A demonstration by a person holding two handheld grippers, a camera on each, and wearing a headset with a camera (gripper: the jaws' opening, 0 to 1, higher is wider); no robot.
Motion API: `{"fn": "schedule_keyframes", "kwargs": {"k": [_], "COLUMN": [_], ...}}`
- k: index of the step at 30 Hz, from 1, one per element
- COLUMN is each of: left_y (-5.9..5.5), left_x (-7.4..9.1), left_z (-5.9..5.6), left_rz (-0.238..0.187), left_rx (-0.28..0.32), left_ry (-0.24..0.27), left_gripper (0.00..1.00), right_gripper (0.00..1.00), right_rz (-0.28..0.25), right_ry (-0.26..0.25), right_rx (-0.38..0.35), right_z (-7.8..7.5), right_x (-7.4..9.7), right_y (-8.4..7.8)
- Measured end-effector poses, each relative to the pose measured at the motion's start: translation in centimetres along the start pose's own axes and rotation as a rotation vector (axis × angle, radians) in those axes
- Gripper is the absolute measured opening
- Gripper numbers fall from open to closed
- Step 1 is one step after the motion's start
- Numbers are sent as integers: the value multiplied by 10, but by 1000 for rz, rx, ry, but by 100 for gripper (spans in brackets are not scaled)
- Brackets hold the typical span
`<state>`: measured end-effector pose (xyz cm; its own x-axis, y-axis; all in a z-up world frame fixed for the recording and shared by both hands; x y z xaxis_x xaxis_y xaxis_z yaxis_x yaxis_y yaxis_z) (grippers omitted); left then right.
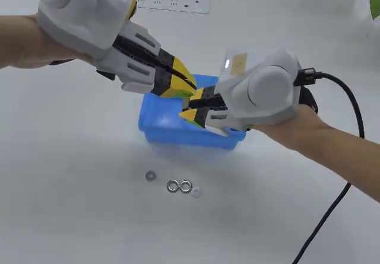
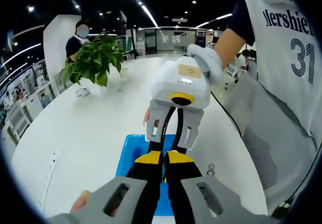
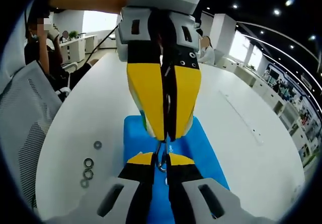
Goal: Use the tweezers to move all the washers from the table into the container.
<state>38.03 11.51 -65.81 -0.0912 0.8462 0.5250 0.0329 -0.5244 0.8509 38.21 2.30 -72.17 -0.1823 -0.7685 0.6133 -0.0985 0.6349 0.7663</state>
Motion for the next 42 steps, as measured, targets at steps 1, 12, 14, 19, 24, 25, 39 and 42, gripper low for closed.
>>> {"fn": "schedule_keyframes", "kwargs": {"k": [1,12,14,19,24,25,39,42], "left_y": [-1,-8,-9,-9,-6,-6,28,36], "left_x": [-1,-6,-6,-6,-3,-3,16,22], "left_z": [0,-1,2,1,2,2,-9,-15], "left_rz": [2,13,12,16,14,13,-8,-11], "left_rx": [-1,14,14,9,9,9,-57,-72], "left_ry": [-1,-9,-7,1,6,7,31,29], "left_gripper": [5,5,5,5,5,5,5,5], "right_gripper": [10,10,10,11,12,13,16,16], "right_rz": [2,5,7,14,17,18,-33,-50], "right_ry": [2,13,14,9,-1,-4,-65,-71], "right_rx": [-4,-18,-17,-13,-13,-14,-9,-2], "right_z": [0,5,4,4,4,3,2,6], "right_x": [-1,-3,-3,-3,-1,-1,25,32], "right_y": [-1,-8,-8,-8,-4,-3,20,26]}}
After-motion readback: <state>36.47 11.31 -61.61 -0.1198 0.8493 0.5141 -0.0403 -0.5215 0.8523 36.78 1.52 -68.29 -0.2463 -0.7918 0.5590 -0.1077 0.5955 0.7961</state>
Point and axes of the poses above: the centre of the closed fingertips' face, and the gripper's own axes: x roughly backward along the fingers, z roughly to its left, y roughly out of its top, the point moved 8 cm from there along x, roughly backward along the fingers, and after that the axes turned 1 degree about x, right-handed, at the moved point
